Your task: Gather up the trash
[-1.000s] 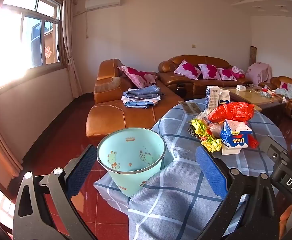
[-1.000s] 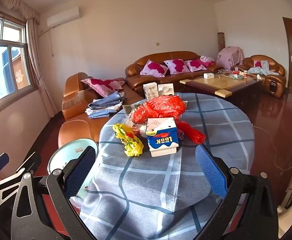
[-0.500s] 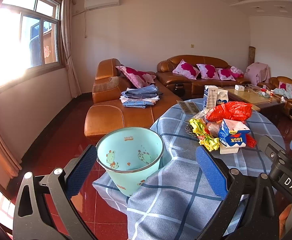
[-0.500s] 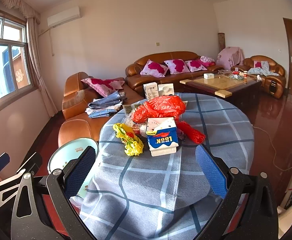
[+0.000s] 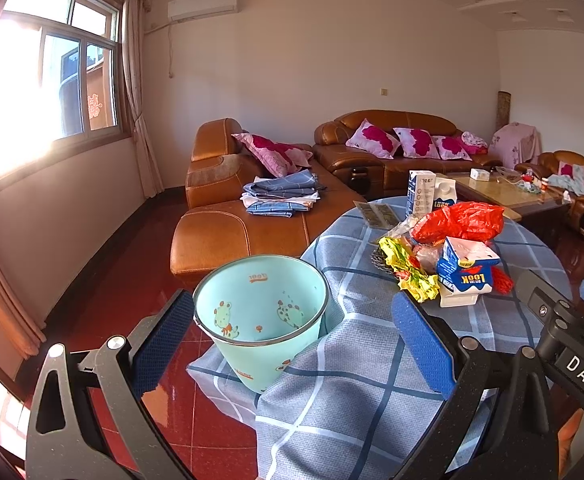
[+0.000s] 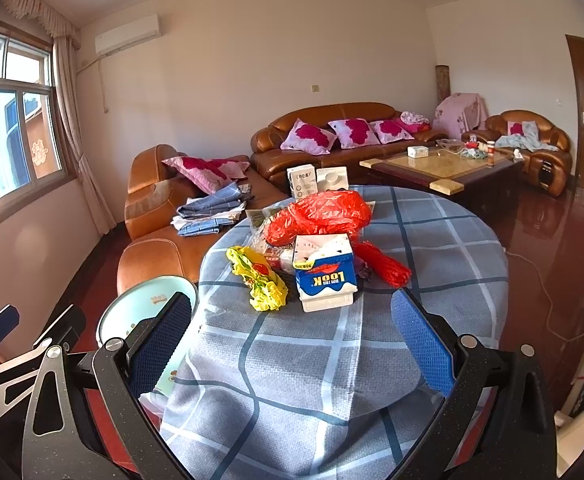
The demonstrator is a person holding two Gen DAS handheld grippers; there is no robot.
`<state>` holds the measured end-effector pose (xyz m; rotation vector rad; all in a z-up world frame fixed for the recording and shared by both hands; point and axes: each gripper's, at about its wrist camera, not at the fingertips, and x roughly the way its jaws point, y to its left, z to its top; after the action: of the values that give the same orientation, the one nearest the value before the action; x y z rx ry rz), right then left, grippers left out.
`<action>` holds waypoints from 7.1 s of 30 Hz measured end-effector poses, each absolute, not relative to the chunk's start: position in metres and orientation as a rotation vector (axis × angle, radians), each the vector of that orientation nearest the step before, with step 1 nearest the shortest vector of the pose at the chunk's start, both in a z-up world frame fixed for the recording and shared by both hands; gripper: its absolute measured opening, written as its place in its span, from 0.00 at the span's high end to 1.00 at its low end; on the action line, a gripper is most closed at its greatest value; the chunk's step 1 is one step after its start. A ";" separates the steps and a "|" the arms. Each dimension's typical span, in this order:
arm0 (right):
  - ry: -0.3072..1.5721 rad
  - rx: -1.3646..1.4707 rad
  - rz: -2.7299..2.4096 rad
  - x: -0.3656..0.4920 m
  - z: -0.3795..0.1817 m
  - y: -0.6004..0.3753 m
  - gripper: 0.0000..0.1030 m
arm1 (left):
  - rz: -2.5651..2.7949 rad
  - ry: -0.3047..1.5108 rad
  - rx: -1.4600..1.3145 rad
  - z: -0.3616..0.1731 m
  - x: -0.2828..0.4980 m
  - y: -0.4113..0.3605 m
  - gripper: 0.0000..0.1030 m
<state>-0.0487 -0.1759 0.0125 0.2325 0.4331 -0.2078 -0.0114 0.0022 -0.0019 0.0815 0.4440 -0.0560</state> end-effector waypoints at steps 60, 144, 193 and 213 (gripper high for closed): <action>0.477 0.244 -0.339 -0.028 -0.031 -0.219 0.05 | -0.095 0.609 0.063 -0.054 0.027 -0.001 0.06; 0.465 0.198 0.153 0.083 -0.002 -0.111 0.32 | -0.043 0.640 -0.136 -0.060 0.129 0.103 0.68; 0.570 0.240 0.148 0.145 -0.050 -0.099 0.24 | 0.155 0.772 0.002 -0.109 0.172 0.098 0.07; 0.536 0.327 -0.070 0.076 -0.045 -0.187 0.24 | 0.017 0.692 0.048 -0.068 0.126 0.037 0.06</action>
<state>0.0758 -0.1866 -0.0447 0.3271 0.5362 -0.0701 0.1264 0.0374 -0.0678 0.0477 0.6921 0.0168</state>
